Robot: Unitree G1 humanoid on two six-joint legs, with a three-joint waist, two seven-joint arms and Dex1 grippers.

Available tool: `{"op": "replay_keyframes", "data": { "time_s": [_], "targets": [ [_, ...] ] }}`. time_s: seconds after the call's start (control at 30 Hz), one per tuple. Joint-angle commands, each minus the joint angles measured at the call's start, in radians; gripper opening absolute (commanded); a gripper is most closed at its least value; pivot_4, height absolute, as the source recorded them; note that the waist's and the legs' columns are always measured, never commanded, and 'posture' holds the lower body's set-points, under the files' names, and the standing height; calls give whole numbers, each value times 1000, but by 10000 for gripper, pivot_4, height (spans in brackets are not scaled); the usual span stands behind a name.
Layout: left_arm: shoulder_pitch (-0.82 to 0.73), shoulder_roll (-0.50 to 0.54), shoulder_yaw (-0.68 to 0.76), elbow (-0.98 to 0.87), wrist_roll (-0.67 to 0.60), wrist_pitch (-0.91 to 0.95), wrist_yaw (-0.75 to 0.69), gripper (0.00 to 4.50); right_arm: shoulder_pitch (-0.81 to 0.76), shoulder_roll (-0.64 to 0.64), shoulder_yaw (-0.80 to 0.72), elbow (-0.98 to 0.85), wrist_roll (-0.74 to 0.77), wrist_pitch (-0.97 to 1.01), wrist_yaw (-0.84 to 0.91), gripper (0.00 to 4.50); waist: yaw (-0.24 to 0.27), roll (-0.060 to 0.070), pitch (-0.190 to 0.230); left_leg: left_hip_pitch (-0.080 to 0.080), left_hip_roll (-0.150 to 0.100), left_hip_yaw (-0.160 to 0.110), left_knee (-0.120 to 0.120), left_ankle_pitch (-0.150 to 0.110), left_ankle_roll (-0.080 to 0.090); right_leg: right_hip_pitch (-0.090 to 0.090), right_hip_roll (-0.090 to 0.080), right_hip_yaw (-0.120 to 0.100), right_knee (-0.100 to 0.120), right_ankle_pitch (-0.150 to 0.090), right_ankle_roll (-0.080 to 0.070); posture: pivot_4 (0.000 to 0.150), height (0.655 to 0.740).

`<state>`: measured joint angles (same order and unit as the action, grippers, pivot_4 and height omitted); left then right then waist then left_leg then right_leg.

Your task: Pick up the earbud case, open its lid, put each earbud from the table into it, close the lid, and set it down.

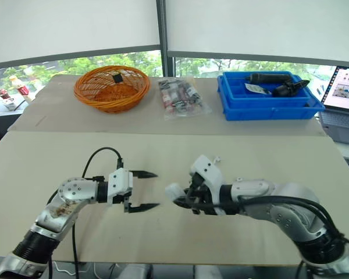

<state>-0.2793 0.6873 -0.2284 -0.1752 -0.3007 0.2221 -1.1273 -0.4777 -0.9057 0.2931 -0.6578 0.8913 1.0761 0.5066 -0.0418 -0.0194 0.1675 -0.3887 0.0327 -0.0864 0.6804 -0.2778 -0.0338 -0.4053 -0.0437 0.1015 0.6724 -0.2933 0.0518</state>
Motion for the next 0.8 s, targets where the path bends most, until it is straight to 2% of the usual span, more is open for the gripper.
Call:
{"op": "replay_keyframes", "data": {
  "time_s": [0.03,0.23,0.5,0.53,0.57,0.77,0.8],
  "targets": [
    [-56,8,-24,-97,-63,150,-34,45000,-53,-73,94,-37,-193,-137,161,7223,1,0,0,0,0,0,0,0,0,0,0,0,0,0,0,1500,6940],
    [-149,-43,-59,-121,-44,213,-6,45000,-86,-70,140,3,-334,-222,288,7222,1,0,0,0,0,-1,0,0,0,1,0,-1,0,0,0,1500,6940],
    [-173,-69,-94,-111,-33,209,-25,45000,-94,-20,137,12,-406,-221,356,7222,0,0,0,0,0,-1,1,0,0,0,0,-1,1,0,-1,1500,6940],
    [-172,-70,-98,-113,-32,212,-25,40006,-97,-14,135,12,-411,-217,363,7222,1,0,0,0,0,-1,1,0,0,0,0,-1,1,0,-1,1500,6940],
    [-172,-74,-102,-112,-29,211,-24,37517,-100,-8,134,13,-416,-213,368,7222,1,0,0,0,0,-1,1,0,0,0,0,-1,1,0,-1,1500,6940],
    [-172,-89,-128,-102,-5,211,-18,8067,-121,15,133,11,-436,-197,390,7222,1,0,0,0,0,-1,1,0,0,0,0,-2,1,0,-1,1500,6940],
    [-172,-93,-131,-100,0,208,-14,5406,-123,19,132,9,-440,-195,393,7222,1,0,0,0,0,-1,1,0,0,0,0,-2,1,0,-1,1500,6940]
  ]
}}
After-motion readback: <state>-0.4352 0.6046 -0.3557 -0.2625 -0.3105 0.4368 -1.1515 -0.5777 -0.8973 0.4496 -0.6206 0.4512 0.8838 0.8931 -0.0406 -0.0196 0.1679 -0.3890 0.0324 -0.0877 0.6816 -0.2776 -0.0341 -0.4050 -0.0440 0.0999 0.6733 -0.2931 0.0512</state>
